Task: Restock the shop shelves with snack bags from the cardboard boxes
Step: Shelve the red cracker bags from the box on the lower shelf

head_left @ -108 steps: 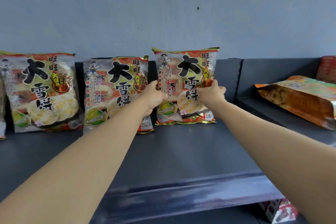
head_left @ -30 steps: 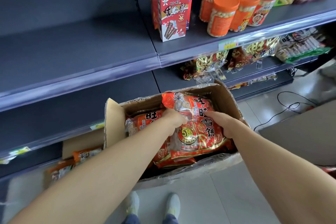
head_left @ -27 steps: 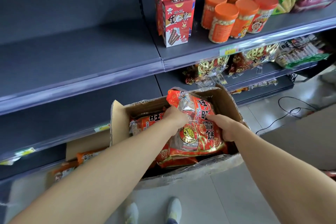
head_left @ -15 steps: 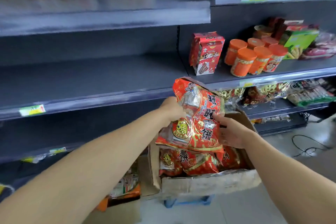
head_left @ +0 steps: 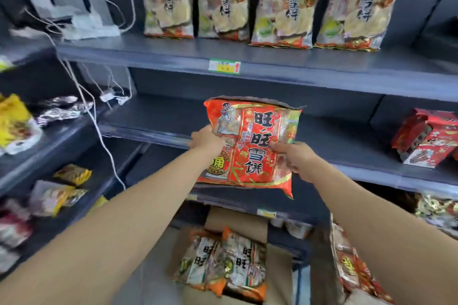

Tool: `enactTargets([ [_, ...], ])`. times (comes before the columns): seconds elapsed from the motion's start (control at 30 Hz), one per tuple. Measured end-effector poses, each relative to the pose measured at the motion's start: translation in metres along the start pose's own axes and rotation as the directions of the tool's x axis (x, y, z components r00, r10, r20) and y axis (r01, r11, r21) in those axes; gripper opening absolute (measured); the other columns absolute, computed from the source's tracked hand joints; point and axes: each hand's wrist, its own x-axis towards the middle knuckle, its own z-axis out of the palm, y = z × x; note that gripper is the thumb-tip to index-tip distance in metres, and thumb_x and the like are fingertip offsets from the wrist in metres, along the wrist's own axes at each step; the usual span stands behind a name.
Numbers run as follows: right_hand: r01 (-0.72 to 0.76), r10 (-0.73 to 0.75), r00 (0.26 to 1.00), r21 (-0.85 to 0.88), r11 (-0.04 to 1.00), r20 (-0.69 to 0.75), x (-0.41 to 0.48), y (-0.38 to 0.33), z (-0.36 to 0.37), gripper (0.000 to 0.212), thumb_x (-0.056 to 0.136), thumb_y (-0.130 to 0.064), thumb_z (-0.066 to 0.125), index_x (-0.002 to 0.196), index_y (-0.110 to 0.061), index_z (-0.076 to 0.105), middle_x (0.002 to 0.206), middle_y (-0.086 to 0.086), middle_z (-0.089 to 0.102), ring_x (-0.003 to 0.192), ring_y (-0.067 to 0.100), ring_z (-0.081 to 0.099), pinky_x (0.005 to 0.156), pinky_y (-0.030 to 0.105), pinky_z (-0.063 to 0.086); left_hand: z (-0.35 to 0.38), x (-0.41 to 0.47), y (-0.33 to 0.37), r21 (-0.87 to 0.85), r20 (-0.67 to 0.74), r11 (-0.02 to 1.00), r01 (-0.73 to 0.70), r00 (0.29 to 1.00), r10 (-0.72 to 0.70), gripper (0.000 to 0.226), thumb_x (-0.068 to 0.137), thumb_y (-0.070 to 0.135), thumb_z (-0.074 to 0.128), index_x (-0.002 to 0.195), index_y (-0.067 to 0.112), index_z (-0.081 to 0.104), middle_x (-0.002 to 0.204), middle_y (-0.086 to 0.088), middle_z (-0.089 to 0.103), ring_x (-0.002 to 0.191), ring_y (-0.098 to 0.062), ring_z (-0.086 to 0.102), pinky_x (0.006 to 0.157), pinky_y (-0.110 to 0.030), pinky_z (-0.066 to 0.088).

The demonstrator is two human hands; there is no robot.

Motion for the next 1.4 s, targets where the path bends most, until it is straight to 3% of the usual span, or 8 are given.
enactTargets([
  [0.17,0.079,-0.075,0.996,-0.088,0.993,0.047,0.025,-0.025,0.096,0.032,0.083,-0.023,0.072,0.110,-0.010,0.061,0.099,0.008,0.074,0.084,0.023,0.073,0.072,0.036,0.059,-0.068,0.034,-0.052,0.063,-0.160,0.976,0.209,0.967,-0.197,0.042,0.093,0.034,0.055,0.133,0.022,0.048,0.139,-0.018,0.035,0.122,-0.036,0.042,0.101,-0.040,0.040],
  [0.27,0.098,-0.086,0.993,-0.149,0.984,0.087,0.041,-0.036,0.134,0.030,0.085,-0.023,0.070,0.110,-0.010,0.061,0.101,0.007,0.073,0.086,0.024,0.072,0.079,0.041,0.058,-0.094,0.054,-0.072,0.077,-0.201,0.969,0.237,0.955,-0.218,0.045,0.092,0.032,0.056,0.133,0.016,0.048,0.136,-0.016,0.047,0.126,-0.034,0.040,0.101,-0.040,0.041],
  [0.37,0.130,-0.106,0.985,-0.183,0.974,0.135,0.059,-0.047,0.162,0.019,0.088,-0.019,0.067,0.105,-0.011,0.063,0.099,0.004,0.072,0.086,0.022,0.071,0.077,0.037,0.057,-0.111,0.072,-0.087,-0.014,-0.239,0.975,0.220,0.946,-0.217,0.039,0.089,0.026,0.061,0.123,0.008,0.057,0.124,-0.014,0.061,0.115,-0.034,0.055,0.096,-0.042,0.048],
  [0.7,0.212,-0.161,0.969,-0.293,0.932,0.188,0.130,-0.066,0.240,0.010,0.091,-0.021,0.062,0.100,-0.017,0.059,0.094,0.000,0.066,0.080,0.017,0.064,0.067,0.027,0.052,-0.149,0.150,-0.124,-0.098,-0.310,0.952,0.290,0.900,-0.306,0.033,0.090,0.021,0.062,0.116,0.000,0.059,0.115,-0.017,0.064,0.104,-0.034,0.062,0.083,-0.037,0.050],
  [0.83,0.192,-0.158,0.978,-0.297,0.935,0.135,0.165,-0.072,0.266,0.016,0.091,-0.022,0.062,0.106,-0.016,0.062,0.105,0.004,0.070,0.092,0.022,0.069,0.084,0.037,0.055,-0.154,0.203,-0.135,-0.128,-0.303,0.955,0.266,0.907,-0.293,0.034,0.088,0.022,0.064,0.115,0.002,0.059,0.112,-0.014,0.065,0.103,-0.033,0.064,0.086,-0.037,0.053],
  [1.03,0.178,-0.200,0.979,-0.292,0.940,-0.046,0.236,-0.079,0.325,0.036,0.087,-0.031,0.064,0.118,-0.014,0.057,0.108,0.004,0.068,0.094,0.023,0.067,0.086,0.040,0.055,-0.171,0.310,-0.161,-0.123,-0.291,0.982,0.147,0.940,-0.177,0.026,0.089,0.021,0.063,0.108,0.004,0.060,0.106,-0.013,0.066,0.100,-0.033,0.064,0.086,-0.040,0.053],
  [1.23,0.186,-0.271,0.944,-0.374,0.909,-0.189,0.304,-0.093,0.388,0.036,0.089,-0.035,0.060,0.116,-0.012,0.054,0.107,0.006,0.067,0.097,0.027,0.065,0.083,0.040,0.055,-0.188,0.417,-0.193,-0.126,-0.291,0.990,0.070,0.951,-0.104,0.028,0.090,0.024,0.060,0.114,0.008,0.061,0.110,-0.010,0.067,0.102,-0.032,0.064,0.088,-0.038,0.051],
  [1.4,0.195,-0.312,0.903,-0.364,0.911,-0.294,0.355,-0.091,0.423,0.036,0.088,-0.035,0.061,0.119,-0.016,0.054,0.108,0.002,0.068,0.099,0.026,0.065,0.084,0.036,0.053,-0.184,0.492,-0.212,-0.260,-0.254,0.965,0.024,0.963,-0.093,0.028,0.086,0.025,0.066,0.109,0.011,0.062,0.111,-0.012,0.068,0.100,-0.033,0.068,0.088,-0.046,0.055],
])
